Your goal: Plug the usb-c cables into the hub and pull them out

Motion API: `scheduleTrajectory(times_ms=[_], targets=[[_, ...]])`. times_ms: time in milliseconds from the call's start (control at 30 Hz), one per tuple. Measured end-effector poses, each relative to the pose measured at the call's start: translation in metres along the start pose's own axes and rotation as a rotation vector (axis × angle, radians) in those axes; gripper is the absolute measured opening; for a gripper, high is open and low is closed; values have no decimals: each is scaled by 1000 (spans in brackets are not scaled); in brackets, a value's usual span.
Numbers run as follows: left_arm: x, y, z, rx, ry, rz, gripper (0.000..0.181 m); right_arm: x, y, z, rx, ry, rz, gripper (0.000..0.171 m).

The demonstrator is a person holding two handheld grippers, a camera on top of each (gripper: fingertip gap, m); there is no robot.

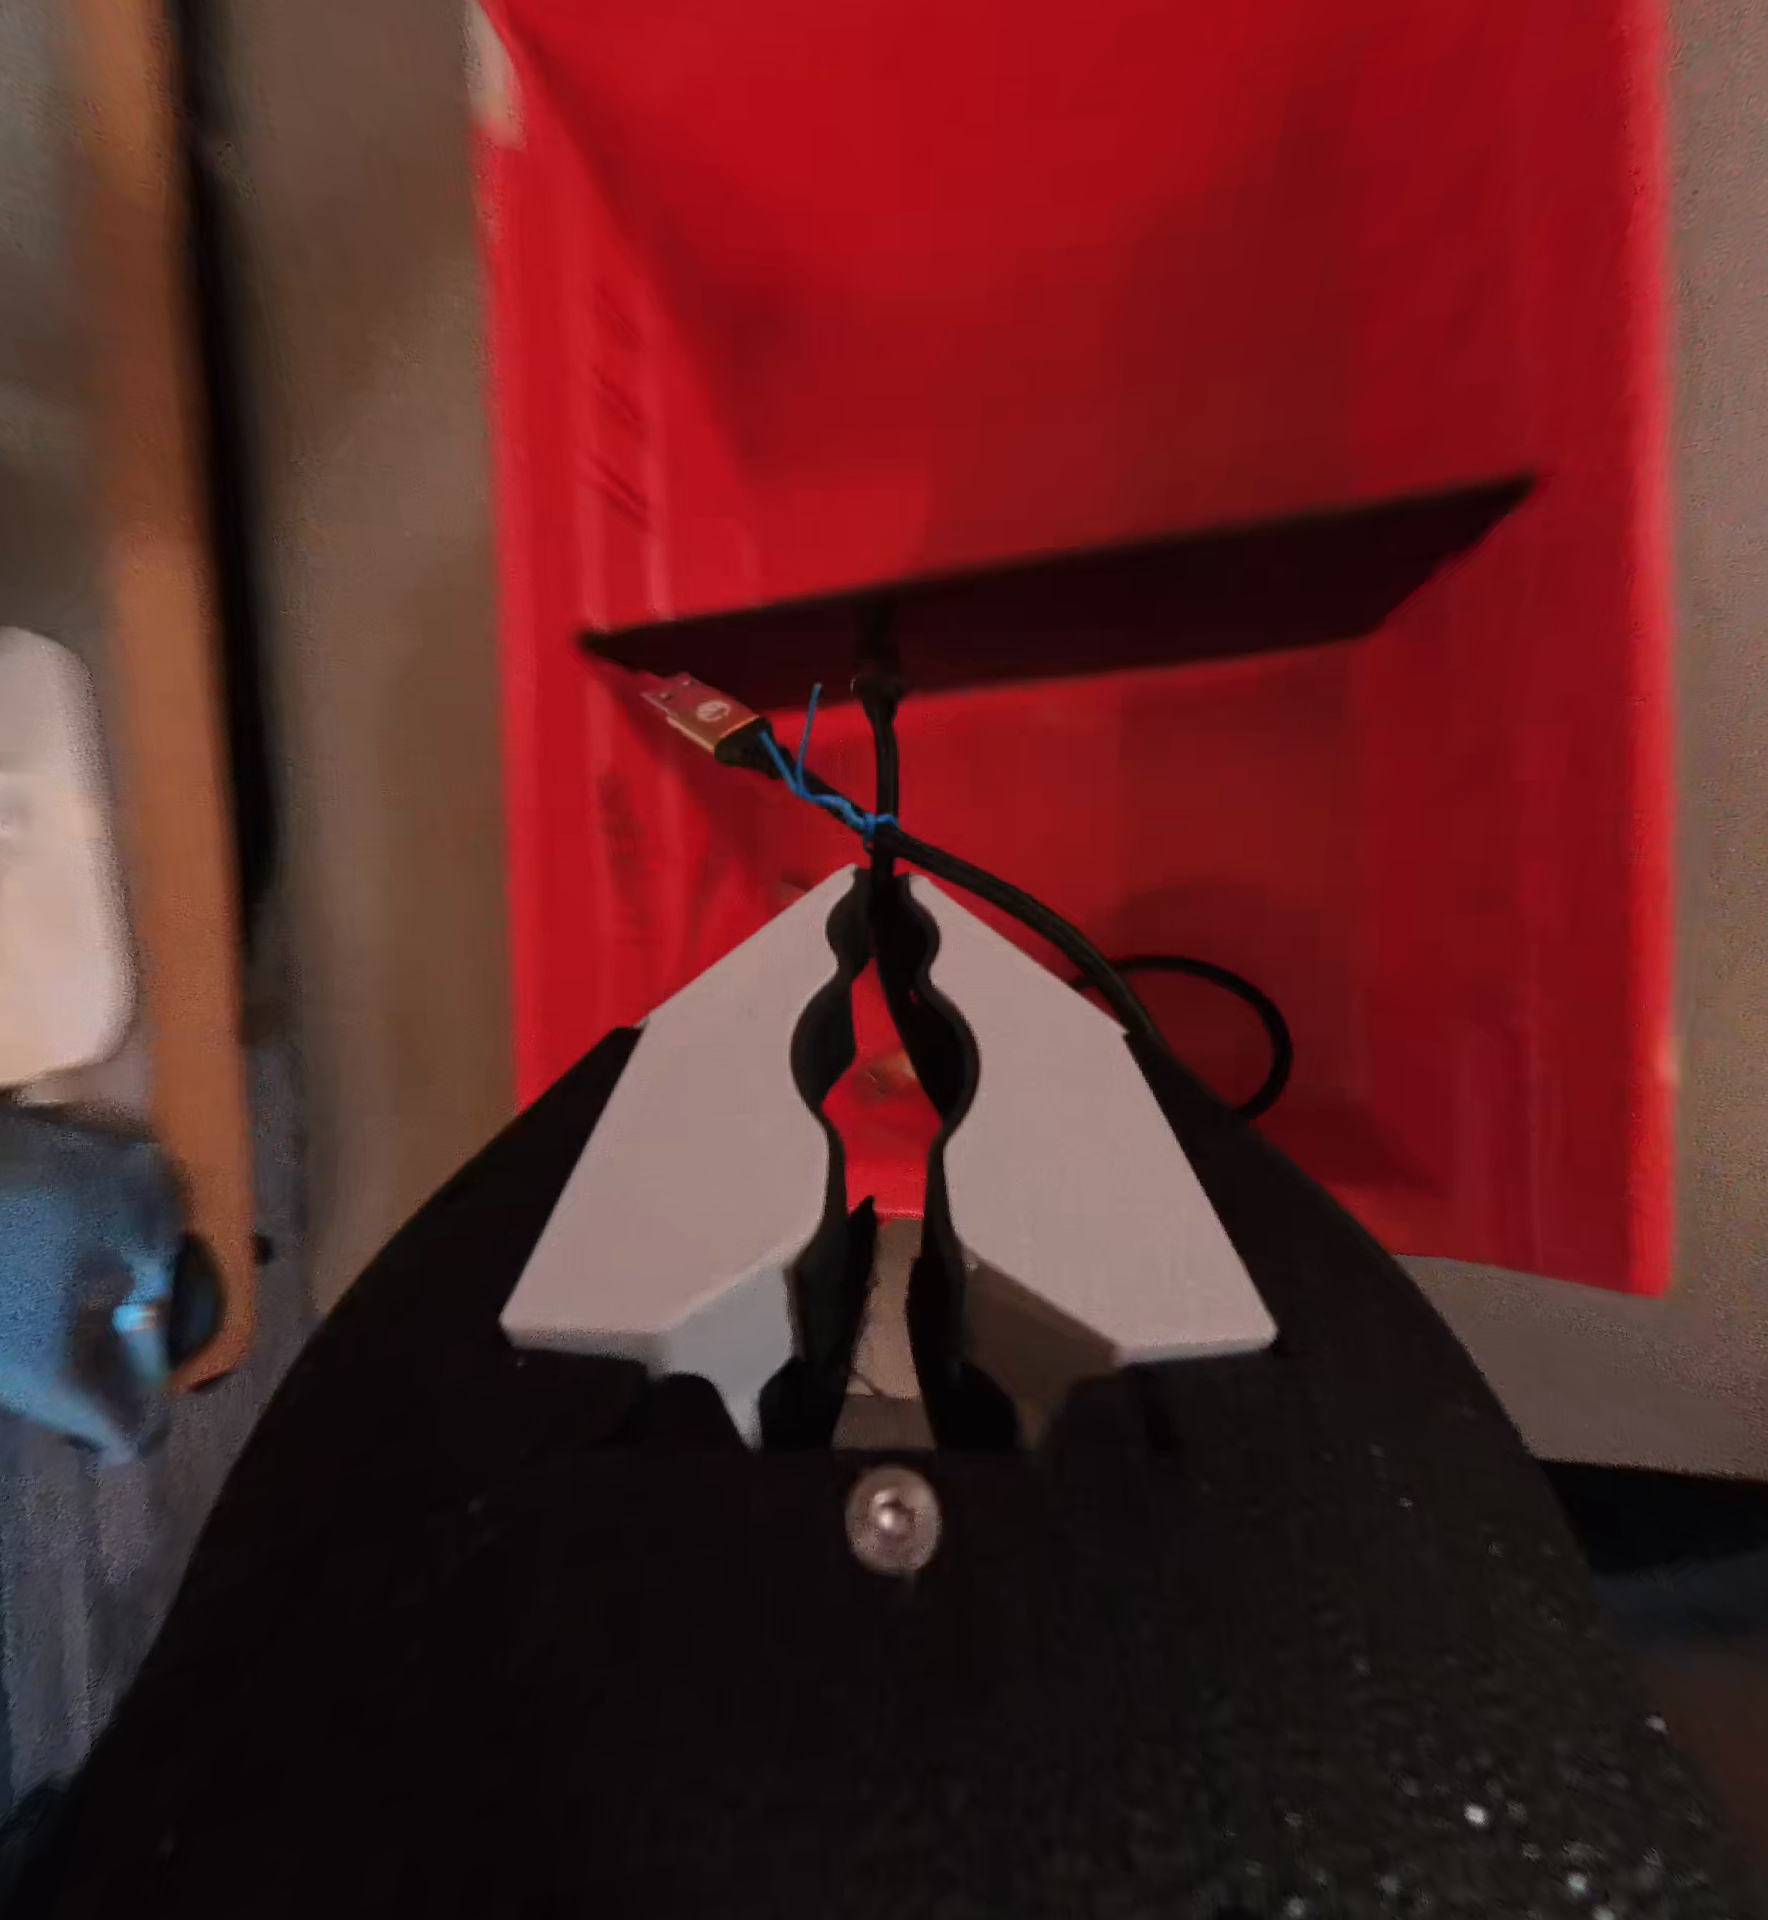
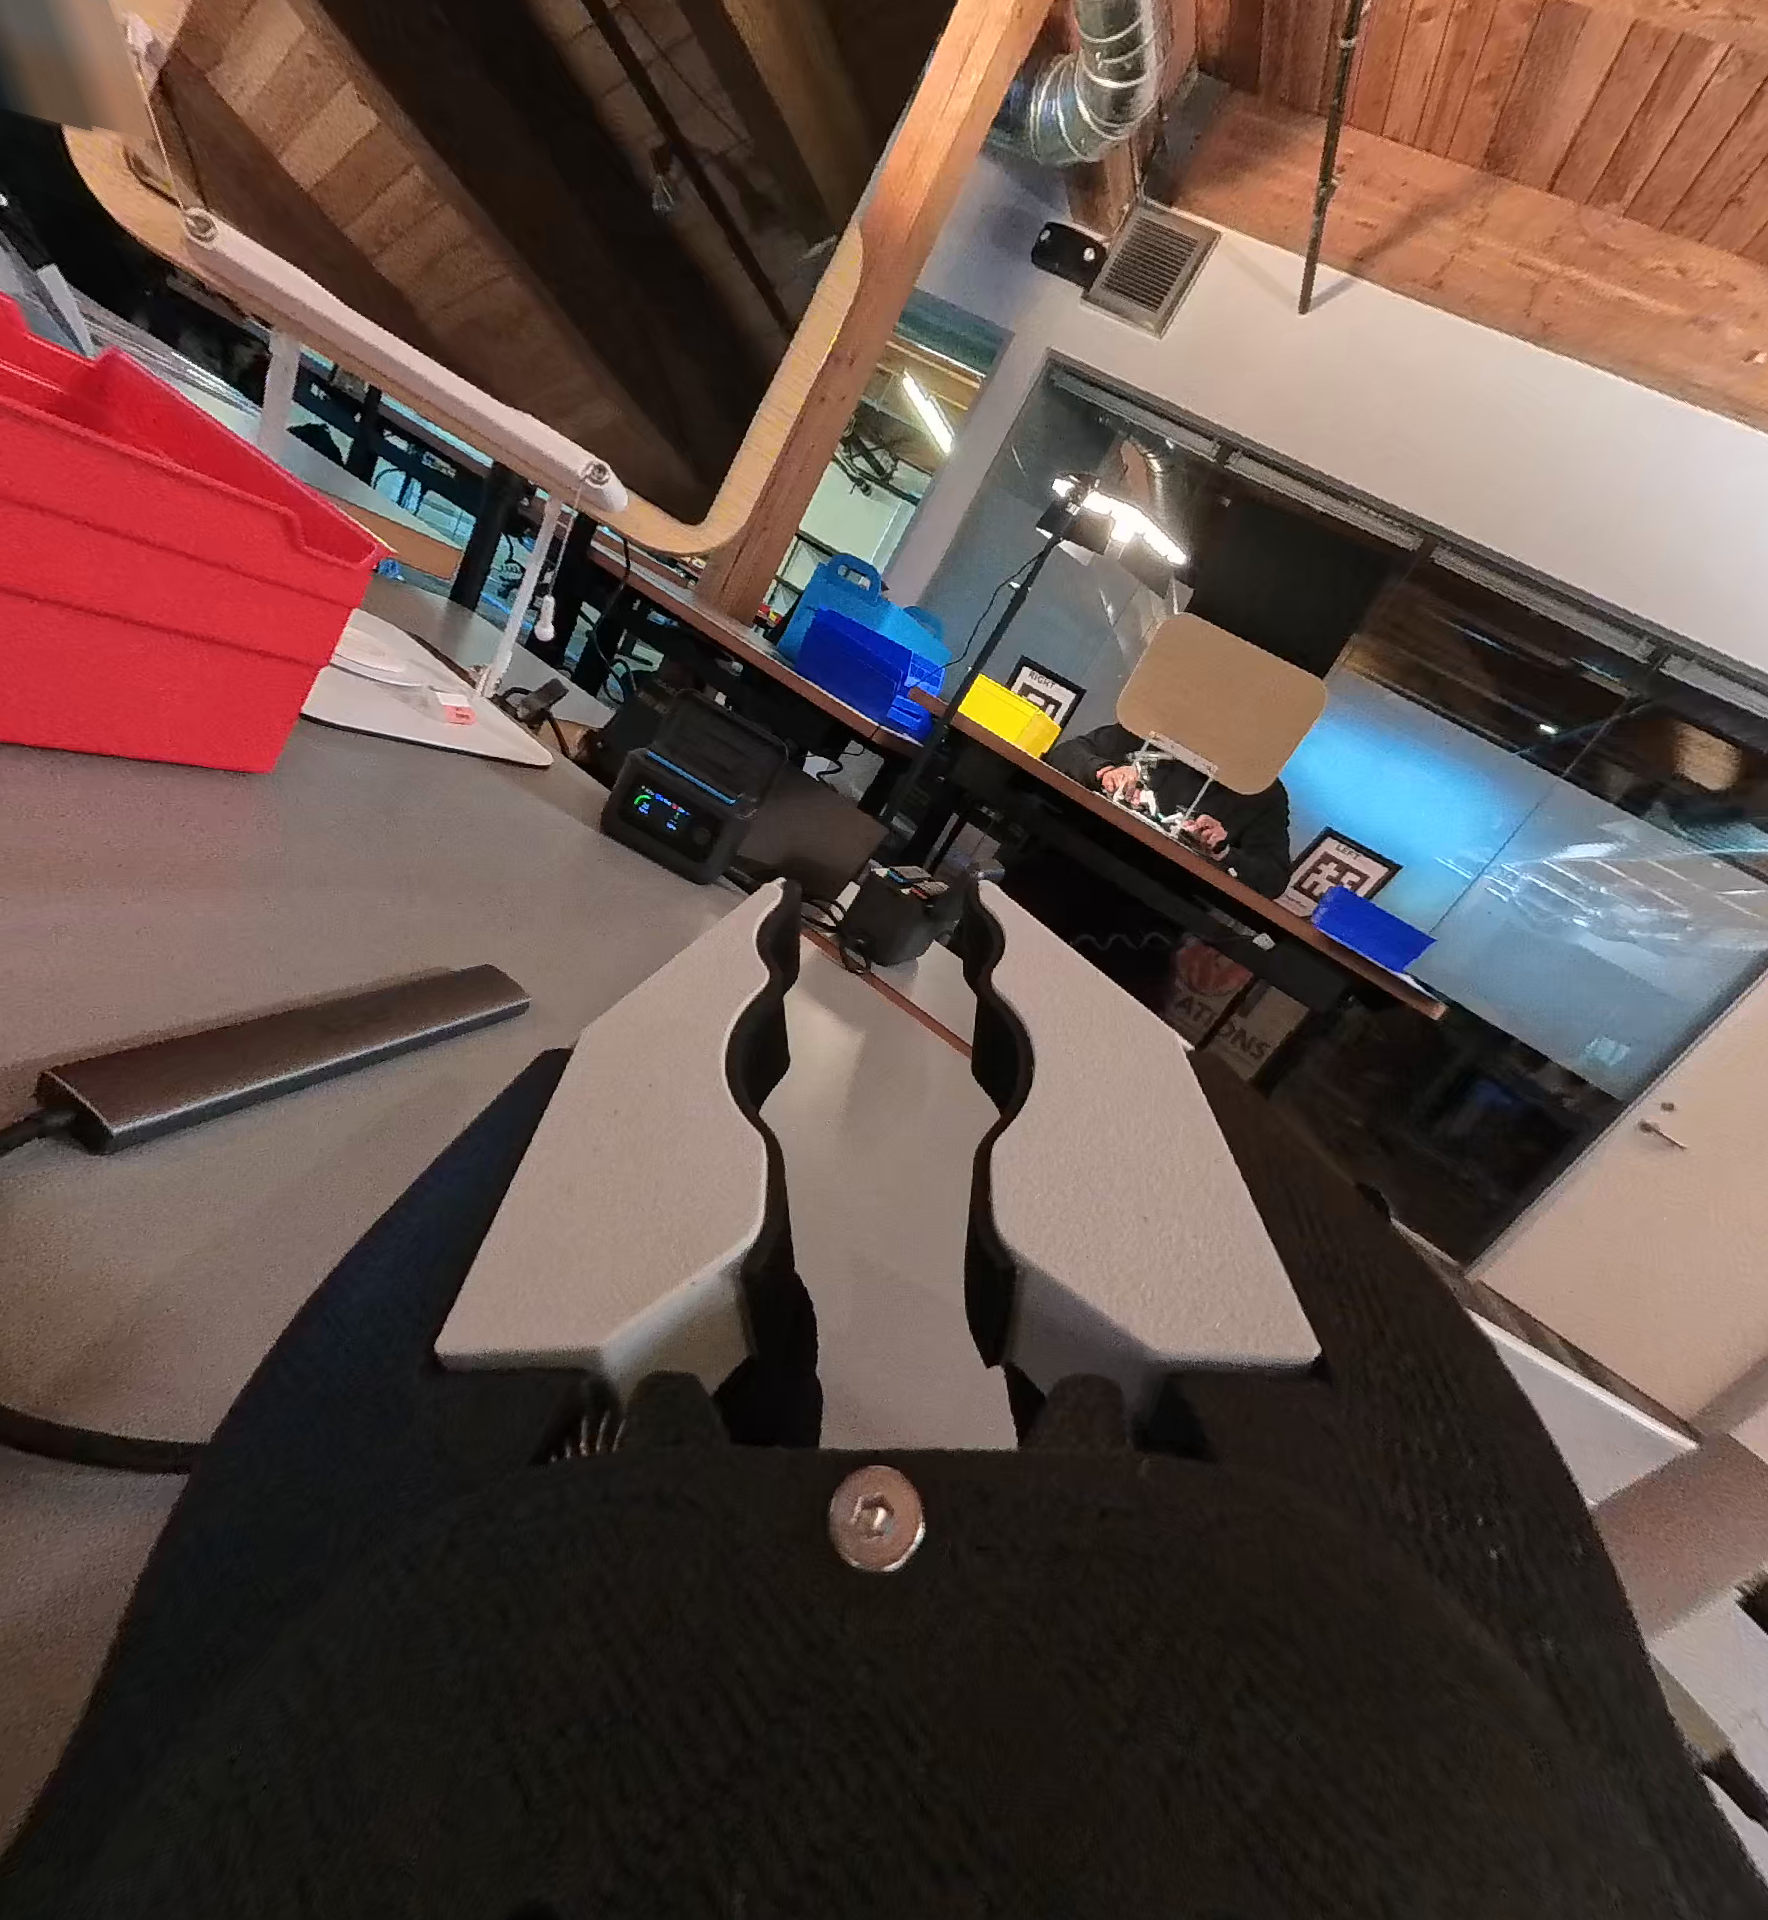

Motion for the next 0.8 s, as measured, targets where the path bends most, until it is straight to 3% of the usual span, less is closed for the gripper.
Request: scheduleTrajectory(times_ms=[33,100,233,300,500,800], targets=[[11,18,-4,42,-9,83,1,0,0,0,0,1,1,29],[32,49,6,21,-39,234,1,1,0,0,1,1,3,29],[54,89,98,-515,-136,412,1,1,0,0,1,7,4,29],[49,87,134,-622,-215,387,1,1,1,0,-1,9,4,29],[31,54,210,-735,-300,341,1,1,1,2,-4,9,3,29],[20,9,218,-528,-354,258,1,3,1,-1,7,14,11,29]])
Point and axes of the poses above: each gripper's, where its closed fingertips meet, y back along the fingers, x out of its top, z = x × y across the jaws, the point moved 3 cm from there along y, back along the fingers, and after that the axes turned 1 degree about z, right-handed, at the moved point
